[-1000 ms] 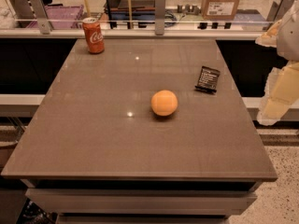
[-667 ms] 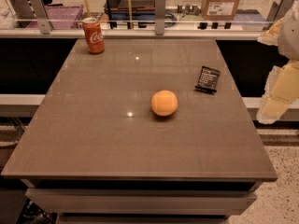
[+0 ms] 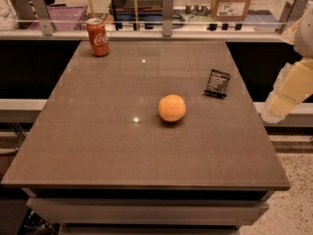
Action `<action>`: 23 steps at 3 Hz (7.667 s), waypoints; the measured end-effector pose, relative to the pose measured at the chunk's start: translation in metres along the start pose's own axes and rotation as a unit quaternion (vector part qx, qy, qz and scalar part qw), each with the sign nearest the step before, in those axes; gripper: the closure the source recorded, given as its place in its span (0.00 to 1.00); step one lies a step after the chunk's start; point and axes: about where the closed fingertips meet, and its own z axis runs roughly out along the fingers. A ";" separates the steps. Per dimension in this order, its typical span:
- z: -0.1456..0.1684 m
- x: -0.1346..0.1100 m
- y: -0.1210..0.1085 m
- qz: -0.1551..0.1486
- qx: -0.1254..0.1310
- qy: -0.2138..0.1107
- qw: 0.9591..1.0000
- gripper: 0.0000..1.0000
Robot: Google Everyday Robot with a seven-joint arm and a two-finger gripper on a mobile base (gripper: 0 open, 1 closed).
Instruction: Move rxbar chocolate near coke can
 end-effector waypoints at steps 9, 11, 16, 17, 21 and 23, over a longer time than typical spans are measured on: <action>-0.008 -0.023 -0.102 0.471 0.039 -0.059 0.879 0.00; 0.012 -0.051 -0.116 0.593 0.041 -0.022 0.804 0.00; 0.132 -0.052 -0.138 0.674 0.015 0.087 0.734 0.00; 0.156 -0.058 -0.135 0.673 0.012 0.116 0.730 0.00; 0.206 -0.055 -0.105 0.699 -0.005 0.139 0.701 0.00; 0.231 -0.040 -0.093 0.703 -0.008 0.134 0.698 0.00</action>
Offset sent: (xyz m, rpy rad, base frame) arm 0.0334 -0.0539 0.0210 0.3643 -0.0827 -0.4456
